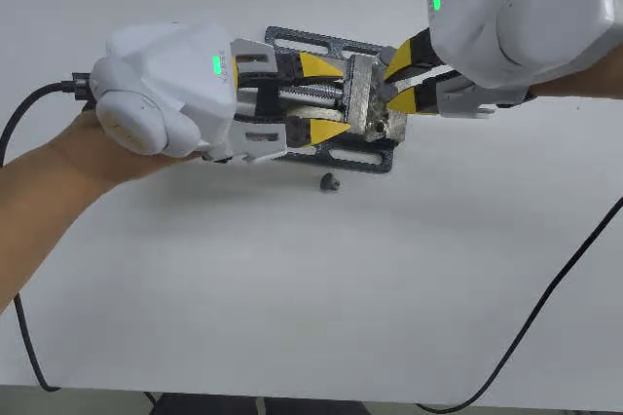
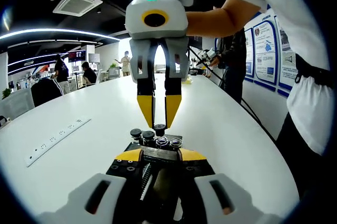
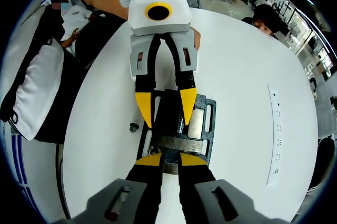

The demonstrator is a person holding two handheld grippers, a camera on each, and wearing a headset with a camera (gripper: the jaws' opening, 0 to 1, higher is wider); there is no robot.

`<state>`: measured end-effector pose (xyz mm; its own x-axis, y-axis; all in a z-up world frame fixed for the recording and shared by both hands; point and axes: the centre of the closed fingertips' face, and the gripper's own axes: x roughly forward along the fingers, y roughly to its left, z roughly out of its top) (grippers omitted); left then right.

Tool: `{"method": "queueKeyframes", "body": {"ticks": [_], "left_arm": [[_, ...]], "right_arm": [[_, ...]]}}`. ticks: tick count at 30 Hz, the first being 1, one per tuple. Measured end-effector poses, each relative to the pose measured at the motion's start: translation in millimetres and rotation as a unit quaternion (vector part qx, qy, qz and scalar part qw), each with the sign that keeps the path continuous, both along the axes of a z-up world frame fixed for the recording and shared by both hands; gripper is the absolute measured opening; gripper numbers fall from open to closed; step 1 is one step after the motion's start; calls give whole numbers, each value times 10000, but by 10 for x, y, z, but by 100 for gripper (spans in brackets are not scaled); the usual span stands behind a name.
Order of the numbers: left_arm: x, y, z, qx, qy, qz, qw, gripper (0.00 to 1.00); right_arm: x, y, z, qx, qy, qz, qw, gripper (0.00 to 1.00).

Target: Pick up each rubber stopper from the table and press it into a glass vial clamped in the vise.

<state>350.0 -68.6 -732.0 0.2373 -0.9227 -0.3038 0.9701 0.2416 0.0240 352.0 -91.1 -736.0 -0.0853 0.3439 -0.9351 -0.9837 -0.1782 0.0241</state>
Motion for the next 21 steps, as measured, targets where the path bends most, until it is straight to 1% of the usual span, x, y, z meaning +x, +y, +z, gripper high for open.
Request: {"method": "queueKeyframes", "body": {"ticks": [4,12,21], "left_arm": [[6,8,0,-2,-11,7,10000,22],[11,21,-4,-10,-22,9,10000,22],[16,28,-13,-12,-16,11,10000,22]], "right_arm": [[3,-12,-45,-63,7,-11,10000,10],[-15,-19,-82,-164,53,-10,9999,10],[-14,-31,-95,-211,56,-6,9998,10]]}}
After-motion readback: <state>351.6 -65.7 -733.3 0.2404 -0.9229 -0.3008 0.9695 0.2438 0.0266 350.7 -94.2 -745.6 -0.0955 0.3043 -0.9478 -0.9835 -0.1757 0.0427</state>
